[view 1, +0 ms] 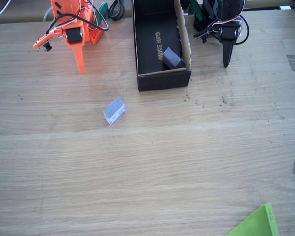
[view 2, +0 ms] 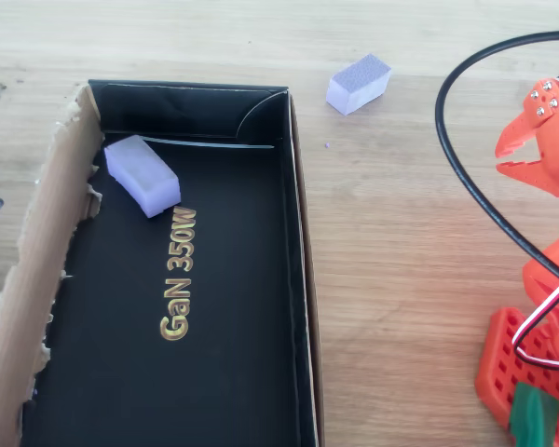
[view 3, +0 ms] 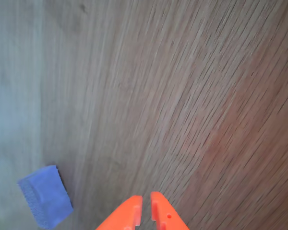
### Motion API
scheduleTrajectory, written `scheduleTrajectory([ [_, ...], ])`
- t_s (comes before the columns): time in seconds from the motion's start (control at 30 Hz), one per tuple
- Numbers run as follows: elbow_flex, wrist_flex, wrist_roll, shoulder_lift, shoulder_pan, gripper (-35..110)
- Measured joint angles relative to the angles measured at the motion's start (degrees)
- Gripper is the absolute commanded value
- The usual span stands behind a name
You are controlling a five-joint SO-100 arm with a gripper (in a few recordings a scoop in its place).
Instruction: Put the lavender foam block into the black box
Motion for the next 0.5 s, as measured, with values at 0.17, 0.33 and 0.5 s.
scheduleTrajectory([
  [0.17,0.0,-3.9,7.7,0.0,0.2,0],
  [0.33,0.0,-5.1,6.4,0.0,-1.6,0],
  [0.5,0.0,-6.2,2.6,0.0,-2.5,0],
])
